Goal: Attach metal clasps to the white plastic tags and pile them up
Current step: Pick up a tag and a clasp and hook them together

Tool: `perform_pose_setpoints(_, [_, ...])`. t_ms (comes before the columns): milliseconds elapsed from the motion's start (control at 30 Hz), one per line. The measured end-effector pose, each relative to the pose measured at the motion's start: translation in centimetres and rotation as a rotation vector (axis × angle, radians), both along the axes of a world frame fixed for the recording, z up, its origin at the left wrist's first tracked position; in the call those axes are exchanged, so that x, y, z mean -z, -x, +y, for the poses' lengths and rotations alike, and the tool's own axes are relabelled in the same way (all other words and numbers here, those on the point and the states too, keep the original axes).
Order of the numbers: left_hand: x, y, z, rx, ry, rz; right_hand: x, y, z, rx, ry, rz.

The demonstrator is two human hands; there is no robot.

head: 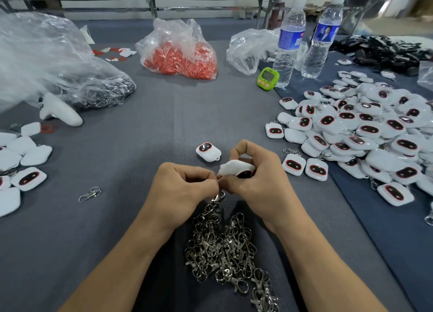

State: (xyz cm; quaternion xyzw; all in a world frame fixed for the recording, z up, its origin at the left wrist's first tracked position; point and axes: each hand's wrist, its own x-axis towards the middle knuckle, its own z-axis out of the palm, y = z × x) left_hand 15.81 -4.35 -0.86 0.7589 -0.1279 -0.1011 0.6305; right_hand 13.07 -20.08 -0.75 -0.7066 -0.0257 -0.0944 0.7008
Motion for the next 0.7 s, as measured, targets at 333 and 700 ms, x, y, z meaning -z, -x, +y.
perform_pose_setpoints(333, [-0.2, 0.2, -0.7, -0.144, 0.100, -0.007, 0.1, -0.5, 1.3, -0.006, -0.164, -0.061])
perform_pose_setpoints(700, [0.4, -0.1, -0.8, -0.073, 0.248, 0.168, -0.4, -0.3, 1.1, -0.074, -0.141, -0.178])
